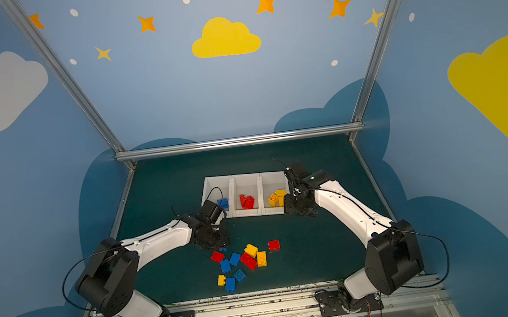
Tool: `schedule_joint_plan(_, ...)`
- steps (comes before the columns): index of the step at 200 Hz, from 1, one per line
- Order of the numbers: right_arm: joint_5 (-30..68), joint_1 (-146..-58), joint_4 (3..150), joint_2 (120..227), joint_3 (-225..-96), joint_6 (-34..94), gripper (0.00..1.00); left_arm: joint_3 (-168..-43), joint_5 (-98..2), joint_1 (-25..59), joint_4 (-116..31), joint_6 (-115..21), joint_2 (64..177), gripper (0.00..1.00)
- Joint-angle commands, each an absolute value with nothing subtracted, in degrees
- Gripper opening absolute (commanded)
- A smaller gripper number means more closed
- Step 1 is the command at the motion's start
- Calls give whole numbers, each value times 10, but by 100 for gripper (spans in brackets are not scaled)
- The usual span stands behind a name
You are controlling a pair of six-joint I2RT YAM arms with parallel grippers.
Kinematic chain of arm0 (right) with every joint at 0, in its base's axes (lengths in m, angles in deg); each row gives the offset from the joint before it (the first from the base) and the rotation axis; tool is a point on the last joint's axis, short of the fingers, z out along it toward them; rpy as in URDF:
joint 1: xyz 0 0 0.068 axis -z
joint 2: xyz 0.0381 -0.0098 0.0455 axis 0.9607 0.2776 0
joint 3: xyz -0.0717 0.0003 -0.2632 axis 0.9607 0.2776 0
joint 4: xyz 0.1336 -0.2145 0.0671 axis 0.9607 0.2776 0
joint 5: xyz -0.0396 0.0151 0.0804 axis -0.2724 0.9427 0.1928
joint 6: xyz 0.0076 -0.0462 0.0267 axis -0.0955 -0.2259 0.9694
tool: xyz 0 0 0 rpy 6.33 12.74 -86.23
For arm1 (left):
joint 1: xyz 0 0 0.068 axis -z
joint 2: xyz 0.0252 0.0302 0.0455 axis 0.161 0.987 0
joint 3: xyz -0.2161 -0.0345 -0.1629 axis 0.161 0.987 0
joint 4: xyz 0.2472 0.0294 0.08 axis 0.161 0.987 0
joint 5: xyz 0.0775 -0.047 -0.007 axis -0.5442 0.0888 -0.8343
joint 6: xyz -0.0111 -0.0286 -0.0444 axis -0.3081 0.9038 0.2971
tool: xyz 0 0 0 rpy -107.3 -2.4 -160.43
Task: Sort the legos into containers by color
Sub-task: 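Carry the blue brick with the left gripper into the blue compartment, release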
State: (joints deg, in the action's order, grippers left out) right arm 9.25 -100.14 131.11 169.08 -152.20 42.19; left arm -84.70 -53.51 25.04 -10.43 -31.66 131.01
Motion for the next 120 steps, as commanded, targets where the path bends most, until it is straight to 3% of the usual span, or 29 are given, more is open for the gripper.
schedule_joint_plan(1,95,-997,1309,1673,-1513,430,67,-858,-535,252,-95,-326,1321,38)
schedule_joint_plan(31,95,-994,1311,1670,-1510,430,67,-855,-532,254,-107,-324,1316,32)
schedule_joint_plan(64,93,-991,1315,1667,-1512,428,66,-870,-522,245,-102,-334,1290,31)
schedule_joint_plan(120,93,-990,1318,1667,-1517,431,65,-1013,-504,161,-73,-396,1302,32)
